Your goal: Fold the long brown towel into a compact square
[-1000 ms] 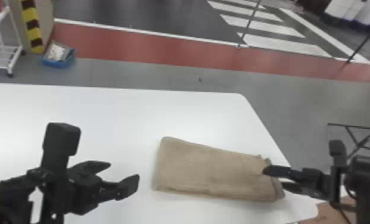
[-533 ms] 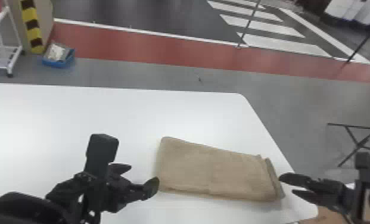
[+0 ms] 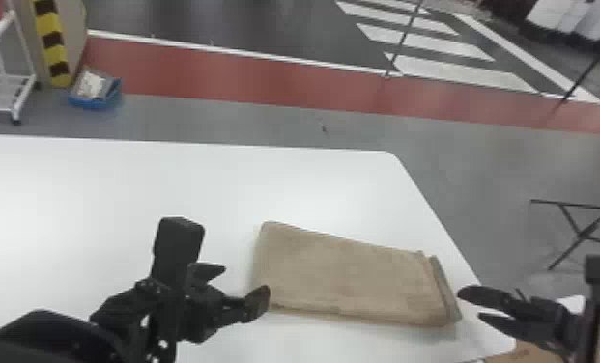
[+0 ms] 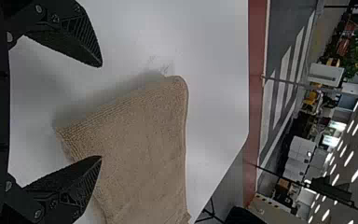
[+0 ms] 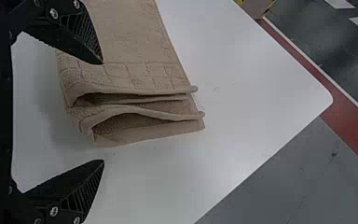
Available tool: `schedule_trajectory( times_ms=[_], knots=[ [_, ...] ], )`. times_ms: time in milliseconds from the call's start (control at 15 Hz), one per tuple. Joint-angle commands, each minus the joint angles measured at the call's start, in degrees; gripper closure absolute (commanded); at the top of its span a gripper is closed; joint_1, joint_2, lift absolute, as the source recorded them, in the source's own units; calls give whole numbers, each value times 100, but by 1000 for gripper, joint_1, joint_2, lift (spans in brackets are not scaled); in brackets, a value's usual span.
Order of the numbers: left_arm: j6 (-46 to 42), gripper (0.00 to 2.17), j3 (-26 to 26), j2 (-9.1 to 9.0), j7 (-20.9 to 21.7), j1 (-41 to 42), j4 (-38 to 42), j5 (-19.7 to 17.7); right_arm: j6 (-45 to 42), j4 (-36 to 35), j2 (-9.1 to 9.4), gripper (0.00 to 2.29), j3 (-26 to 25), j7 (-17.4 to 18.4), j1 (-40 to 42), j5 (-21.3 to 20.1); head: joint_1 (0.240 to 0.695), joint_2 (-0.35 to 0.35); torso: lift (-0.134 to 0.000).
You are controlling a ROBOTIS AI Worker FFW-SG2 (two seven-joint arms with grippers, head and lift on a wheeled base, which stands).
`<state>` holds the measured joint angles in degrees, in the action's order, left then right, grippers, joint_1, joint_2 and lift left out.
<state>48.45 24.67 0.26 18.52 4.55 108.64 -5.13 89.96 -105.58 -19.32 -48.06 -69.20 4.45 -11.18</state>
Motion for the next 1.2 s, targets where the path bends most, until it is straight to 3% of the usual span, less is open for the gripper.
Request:
schedule_trajectory(
  times_ms=[0, 267, 467, 867, 1000, 1133],
  knots=[
    [108, 208, -130, -41, 125, 2, 114, 47, 12, -42, -10, 147, -19, 3, -49, 81, 695, -350, -124],
    [108, 198, -683, -41, 582, 81, 342, 100, 12, 81, -116, 144, 104, 56, -146, -51, 695, -350, -124],
    [108, 198, -1008, -41, 661, 143, 386, 91, 12, 609, -221, 144, 324, 135, -427, -323, 695, -350, -124],
    [126, 194, -1096, -41, 723, 275, 474, 100, 12, 1277, -204, 151, 851, 504, -875, -403, 695, -350, -124],
    [108, 194, -1175, -41, 741, 292, 474, 91, 12, 1286, -151, 387, 965, 513, -963, -403, 695, -350, -124],
    [108, 194, -1202, -41, 741, 292, 474, 91, 12, 1277, -133, 782, 1115, 495, -990, -403, 695, -350, -124]
  ],
)
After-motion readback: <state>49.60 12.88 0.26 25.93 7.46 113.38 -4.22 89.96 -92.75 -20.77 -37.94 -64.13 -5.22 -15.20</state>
